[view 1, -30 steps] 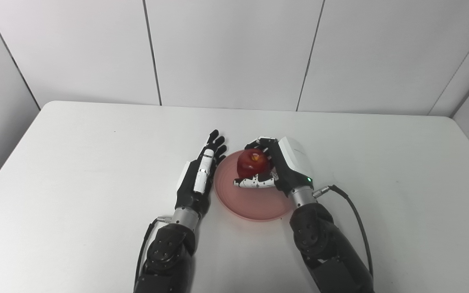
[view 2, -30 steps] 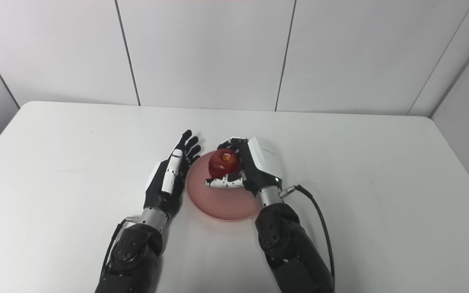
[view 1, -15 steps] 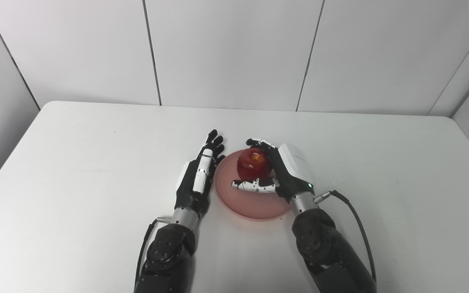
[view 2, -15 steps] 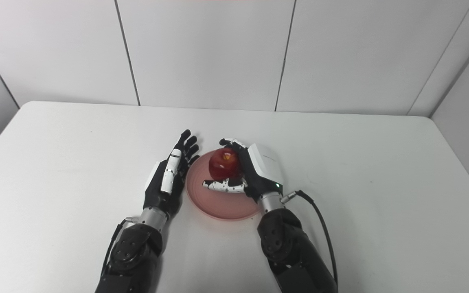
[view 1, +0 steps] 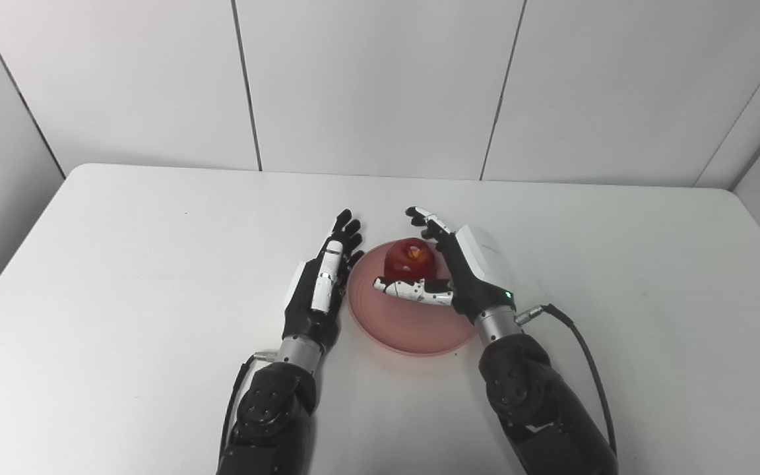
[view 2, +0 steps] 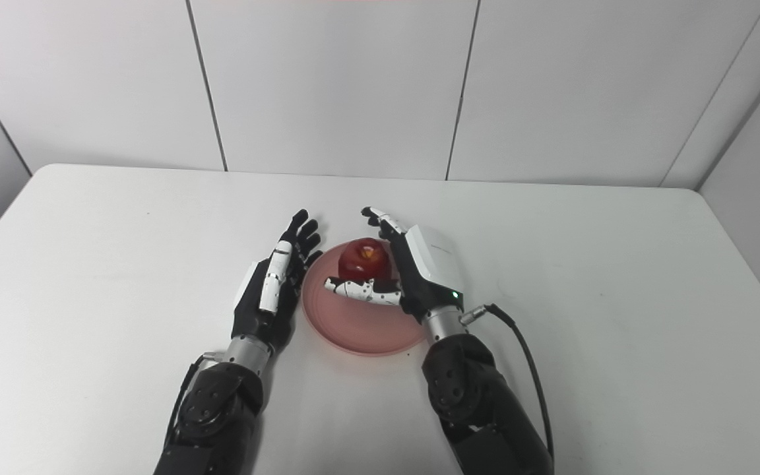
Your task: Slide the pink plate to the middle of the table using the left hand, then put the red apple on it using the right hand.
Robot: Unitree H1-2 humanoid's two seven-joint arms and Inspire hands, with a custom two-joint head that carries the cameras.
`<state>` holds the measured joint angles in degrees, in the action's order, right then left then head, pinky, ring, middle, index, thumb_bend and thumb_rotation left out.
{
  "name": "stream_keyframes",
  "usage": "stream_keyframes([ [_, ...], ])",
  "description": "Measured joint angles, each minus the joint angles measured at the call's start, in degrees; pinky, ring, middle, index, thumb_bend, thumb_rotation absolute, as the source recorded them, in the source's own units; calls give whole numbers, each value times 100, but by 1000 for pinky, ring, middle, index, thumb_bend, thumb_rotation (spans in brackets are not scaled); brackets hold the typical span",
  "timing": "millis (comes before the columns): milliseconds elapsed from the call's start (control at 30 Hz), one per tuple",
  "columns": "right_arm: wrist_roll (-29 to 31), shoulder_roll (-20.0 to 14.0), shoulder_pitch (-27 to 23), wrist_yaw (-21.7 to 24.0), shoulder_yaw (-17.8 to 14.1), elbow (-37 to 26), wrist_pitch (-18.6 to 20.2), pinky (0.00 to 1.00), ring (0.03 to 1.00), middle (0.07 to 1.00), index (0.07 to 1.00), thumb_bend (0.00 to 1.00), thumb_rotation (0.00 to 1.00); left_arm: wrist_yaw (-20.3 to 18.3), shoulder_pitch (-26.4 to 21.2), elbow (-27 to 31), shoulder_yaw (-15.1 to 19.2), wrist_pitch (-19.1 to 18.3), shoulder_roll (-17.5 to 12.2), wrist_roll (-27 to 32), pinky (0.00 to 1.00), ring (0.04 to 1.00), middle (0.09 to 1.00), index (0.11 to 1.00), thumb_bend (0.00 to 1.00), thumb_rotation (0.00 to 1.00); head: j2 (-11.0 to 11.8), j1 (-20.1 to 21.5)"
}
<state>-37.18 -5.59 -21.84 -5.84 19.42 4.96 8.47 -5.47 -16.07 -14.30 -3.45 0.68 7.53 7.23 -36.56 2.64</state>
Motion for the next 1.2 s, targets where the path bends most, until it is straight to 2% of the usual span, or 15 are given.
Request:
stream_keyframes([
  [267,-12,10,-3,-68,-194,-379,-1,722,803,839,852,1000,512,0,-1,-27,-9,3,4,-4,969,968,985,969,377,1000,26,9],
  [500,-6,6,-15,-136,-349,-736,-4,713,797,833,849,1000,516,0,-29,-84,-39,37,-4,-20,960,968,978,964,392,1000,53,9],
  [633,24,-8,-14,-193,-479,-887,-111,724,809,838,848,1000,505,0,-56,-116,-50,42,-17,-27,960,968,973,964,403,1000,79,-17],
  [800,152,-46,12,-205,-758,-1158,-125,732,817,838,843,1000,510,1,-58,-122,-65,50,-26,-30,955,967,972,960,401,1000,97,-35],
  [867,174,-58,67,-271,-863,-1197,-148,734,818,835,843,1000,544,6,-60,-123,-65,49,-25,-30,962,969,974,961,396,1000,106,-44],
  [1200,378,-46,656,-567,-1464,-1398,-196,722,801,814,840,1000,610,2,-61,-126,-55,49,-26,-22,972,972,978,963,389,1000,132,-88],
])
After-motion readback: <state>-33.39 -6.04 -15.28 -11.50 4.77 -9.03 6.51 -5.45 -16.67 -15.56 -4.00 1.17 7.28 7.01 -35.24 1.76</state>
